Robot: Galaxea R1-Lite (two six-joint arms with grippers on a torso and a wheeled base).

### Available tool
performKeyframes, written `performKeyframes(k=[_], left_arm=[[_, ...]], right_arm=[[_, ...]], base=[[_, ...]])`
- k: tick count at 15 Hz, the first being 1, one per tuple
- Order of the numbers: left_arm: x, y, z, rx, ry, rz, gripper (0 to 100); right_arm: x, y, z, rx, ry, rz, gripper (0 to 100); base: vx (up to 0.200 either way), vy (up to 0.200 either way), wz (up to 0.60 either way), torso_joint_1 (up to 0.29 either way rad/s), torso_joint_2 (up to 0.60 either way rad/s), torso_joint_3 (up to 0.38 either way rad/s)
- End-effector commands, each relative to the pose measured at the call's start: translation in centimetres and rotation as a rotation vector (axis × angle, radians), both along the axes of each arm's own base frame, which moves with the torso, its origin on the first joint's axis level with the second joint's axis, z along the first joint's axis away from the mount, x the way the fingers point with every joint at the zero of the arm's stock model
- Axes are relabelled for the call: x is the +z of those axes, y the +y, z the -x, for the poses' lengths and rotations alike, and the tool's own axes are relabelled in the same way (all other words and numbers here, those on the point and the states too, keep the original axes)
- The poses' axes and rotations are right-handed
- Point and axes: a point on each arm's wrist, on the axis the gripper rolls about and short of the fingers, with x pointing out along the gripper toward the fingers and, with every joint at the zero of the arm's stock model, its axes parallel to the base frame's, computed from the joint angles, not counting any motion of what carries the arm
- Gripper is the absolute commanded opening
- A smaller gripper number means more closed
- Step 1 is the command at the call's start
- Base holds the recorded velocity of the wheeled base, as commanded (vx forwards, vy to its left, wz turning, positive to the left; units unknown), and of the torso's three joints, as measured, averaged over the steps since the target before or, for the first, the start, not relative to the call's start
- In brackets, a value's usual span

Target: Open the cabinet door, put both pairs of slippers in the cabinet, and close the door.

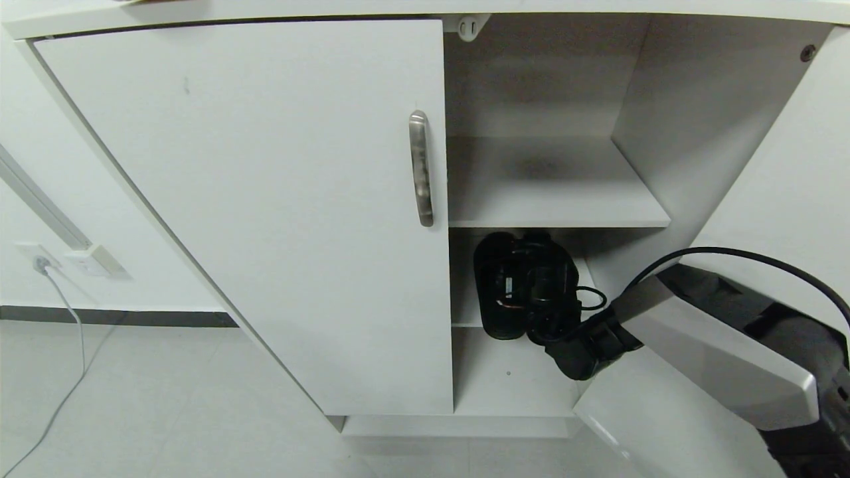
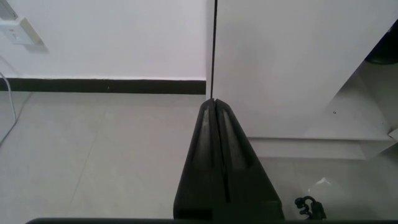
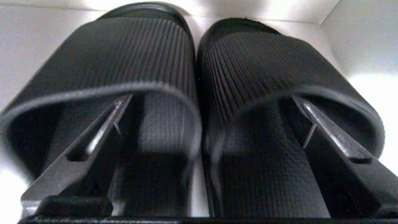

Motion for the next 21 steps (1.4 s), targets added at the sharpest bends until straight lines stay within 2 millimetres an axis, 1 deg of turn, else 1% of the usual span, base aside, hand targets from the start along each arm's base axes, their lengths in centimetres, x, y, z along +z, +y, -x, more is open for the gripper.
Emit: performKeyframes(k=[1, 2, 3, 5, 7, 9, 10, 12, 14, 17, 21], left_arm=[[0.0, 0.0, 0.0, 0.001, 0.002, 0.001, 0], [0.0, 0.0, 0.0, 0.001, 0.002, 0.004, 0], [0.0, 0.0, 0.0, 0.001, 0.002, 0.004, 0], [0.0, 0.0, 0.0, 0.001, 0.002, 0.004, 0], [0.0, 0.0, 0.0, -0.001, 0.002, 0.001, 0], [0.0, 0.0, 0.0, -0.001, 0.002, -0.002, 0], [0.0, 0.0, 0.0, 0.0, 0.002, -0.002, 0], [0.0, 0.0, 0.0, -0.001, 0.002, 0.0, 0], [0.0, 0.0, 0.0, -0.001, 0.002, 0.0, 0], [0.0, 0.0, 0.0, -0.001, 0.002, -0.002, 0], [0.0, 0.0, 0.0, -0.001, 0.002, 0.0, 0]], right_arm=[[1.8, 0.1, 2.8, 0.032, -0.016, -0.01, 100], [2.0, 0.0, 4.0, 0.046, -0.011, -0.006, 100], [2.1, -0.1, 4.7, 0.052, -0.01, -0.007, 100], [2.9, -0.4, 8.0, 0.091, -0.012, -0.007, 100], [3.1, -0.8, 11.0, 0.135, 0.01, 0.005, 100], [3.4, -0.8, 12.9, 0.169, 0.012, 0.006, 100], [3.9, -1.0, 15.0, 0.219, 0.01, 0.002, 100], [3.8, -1.3, 17.2, 0.289, 0.04, 0.022, 100], [3.5, -1.3, 17.8, 0.306, 0.052, 0.031, 100], [3.4, -1.3, 17.8, 0.307, 0.056, 0.032, 100], [3.2, -1.3, 17.9, 0.31, 0.062, 0.032, 100]], base=[[0.0, 0.0, 0.0, 0.0, 0.0, 0.0], [0.0, 0.0, 0.0, 0.0, 0.0, 0.0], [0.0, 0.0, 0.0, 0.0, 0.0, 0.0], [0.0, 0.0, 0.0, 0.0, 0.0, 0.0], [0.0, 0.0, 0.0, 0.0, 0.0, 0.0], [0.0, 0.0, 0.0, 0.0, 0.0, 0.0], [0.0, 0.0, 0.0, 0.0, 0.0, 0.0], [0.0, 0.0, 0.0, 0.0, 0.0, 0.0], [0.0, 0.0, 0.0, 0.0, 0.0, 0.0], [0.0, 0.0, 0.0, 0.0, 0.0, 0.0], [-0.2, 0.0, 0.0, 0.002, 0.0, 0.002]])
